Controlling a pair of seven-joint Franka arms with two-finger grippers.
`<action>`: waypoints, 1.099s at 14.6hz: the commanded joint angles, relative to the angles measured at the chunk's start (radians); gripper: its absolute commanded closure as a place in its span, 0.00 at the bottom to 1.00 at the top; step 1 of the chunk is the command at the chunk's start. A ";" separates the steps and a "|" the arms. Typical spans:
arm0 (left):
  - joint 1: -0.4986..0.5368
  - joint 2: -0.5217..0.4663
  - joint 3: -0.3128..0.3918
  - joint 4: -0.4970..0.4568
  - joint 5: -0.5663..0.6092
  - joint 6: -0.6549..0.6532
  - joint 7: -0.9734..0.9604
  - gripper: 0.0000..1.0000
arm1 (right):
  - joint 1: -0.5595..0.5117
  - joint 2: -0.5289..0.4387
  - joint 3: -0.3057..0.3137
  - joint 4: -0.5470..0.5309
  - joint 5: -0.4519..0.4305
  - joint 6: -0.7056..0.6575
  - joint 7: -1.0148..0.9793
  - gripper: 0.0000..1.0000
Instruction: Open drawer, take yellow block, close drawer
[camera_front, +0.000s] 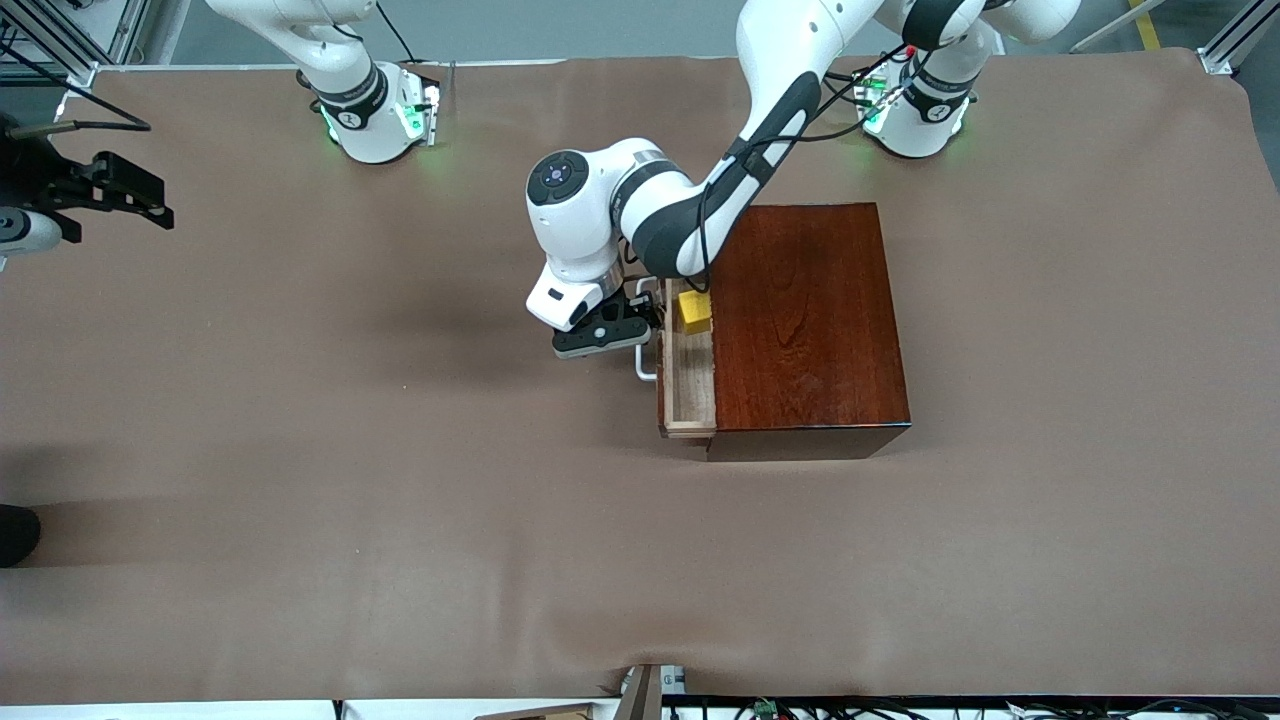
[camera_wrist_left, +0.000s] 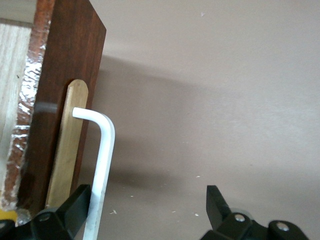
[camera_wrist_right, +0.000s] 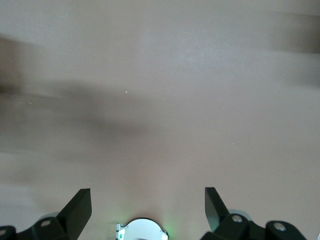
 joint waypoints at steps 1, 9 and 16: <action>-0.043 0.047 -0.023 0.050 -0.044 0.129 -0.084 0.00 | -0.015 0.016 0.004 0.015 0.001 -0.008 0.045 0.00; -0.062 0.064 -0.025 0.050 -0.044 0.250 -0.167 0.00 | 0.005 0.022 0.007 0.011 0.016 -0.014 0.415 0.00; -0.071 0.066 -0.020 0.049 -0.044 0.285 -0.189 0.00 | 0.028 0.025 0.010 -0.002 0.099 -0.014 0.559 0.00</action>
